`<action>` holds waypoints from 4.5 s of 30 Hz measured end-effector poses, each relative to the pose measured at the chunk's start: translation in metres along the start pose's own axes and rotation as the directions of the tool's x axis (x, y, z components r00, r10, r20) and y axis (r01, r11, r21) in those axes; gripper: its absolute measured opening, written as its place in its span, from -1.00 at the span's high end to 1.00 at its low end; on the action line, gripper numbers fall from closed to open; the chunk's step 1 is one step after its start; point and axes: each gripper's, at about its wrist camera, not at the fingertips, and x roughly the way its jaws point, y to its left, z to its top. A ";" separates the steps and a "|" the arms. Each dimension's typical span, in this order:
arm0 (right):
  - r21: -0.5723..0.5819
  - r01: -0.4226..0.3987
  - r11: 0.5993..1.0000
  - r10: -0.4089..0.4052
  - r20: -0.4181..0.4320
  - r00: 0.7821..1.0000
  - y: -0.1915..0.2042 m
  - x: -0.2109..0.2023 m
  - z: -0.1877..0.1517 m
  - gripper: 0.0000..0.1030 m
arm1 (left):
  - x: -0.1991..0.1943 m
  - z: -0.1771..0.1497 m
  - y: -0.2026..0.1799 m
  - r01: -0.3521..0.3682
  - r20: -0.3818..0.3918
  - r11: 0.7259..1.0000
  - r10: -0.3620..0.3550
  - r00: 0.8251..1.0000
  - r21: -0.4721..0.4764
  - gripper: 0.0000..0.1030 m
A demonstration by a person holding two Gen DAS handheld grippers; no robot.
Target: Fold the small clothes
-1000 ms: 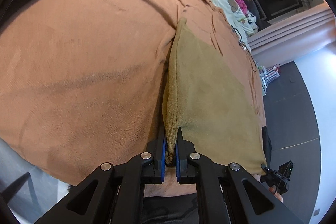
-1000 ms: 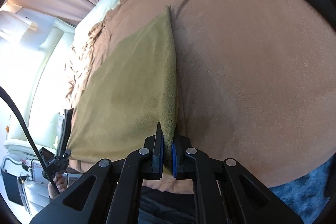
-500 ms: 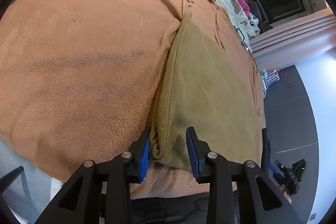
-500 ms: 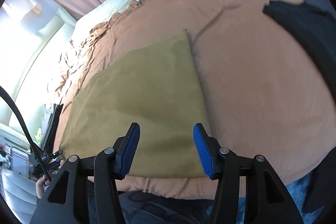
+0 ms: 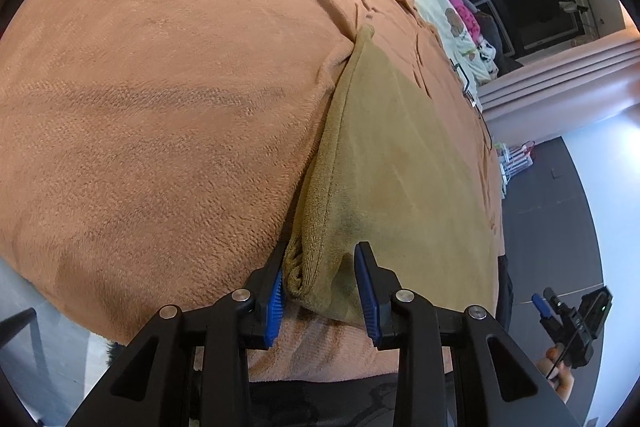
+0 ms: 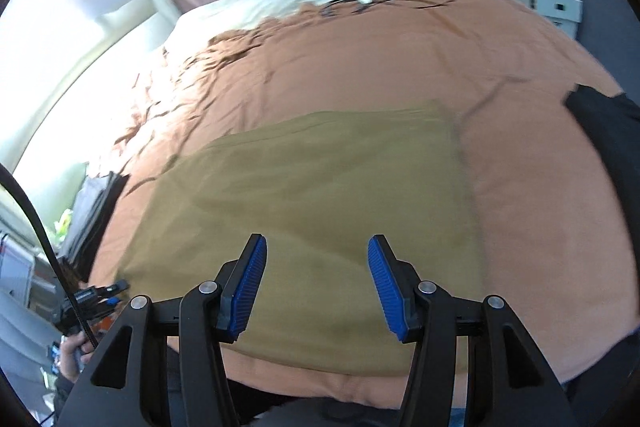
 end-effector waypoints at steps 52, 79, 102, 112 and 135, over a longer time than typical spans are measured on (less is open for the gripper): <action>-0.184 0.180 0.966 -0.224 -0.252 0.941 0.071 0.299 0.135 0.60 | -0.009 -0.004 0.012 -0.006 0.048 0.984 0.014 0.999 -0.178 0.37; -0.173 0.151 0.973 -0.189 -0.226 0.956 0.073 0.276 0.151 0.60 | -0.019 -0.003 0.015 0.074 0.058 0.978 -0.063 0.996 -0.197 0.81; -0.149 0.010 0.989 -0.066 -0.370 0.927 0.062 0.207 0.050 0.60 | -0.032 0.026 -0.045 0.286 0.082 0.953 -0.279 0.957 -0.103 0.82; -0.151 -0.022 0.988 -0.040 -0.396 0.918 0.068 0.192 0.023 0.60 | -0.033 0.033 -0.054 0.328 0.081 0.940 -0.321 0.944 -0.094 0.82; -0.103 -0.089 0.991 0.036 -0.436 0.899 0.073 0.169 -0.012 0.60 | -0.031 0.043 -0.067 0.394 0.056 0.915 -0.391 0.919 -0.084 0.82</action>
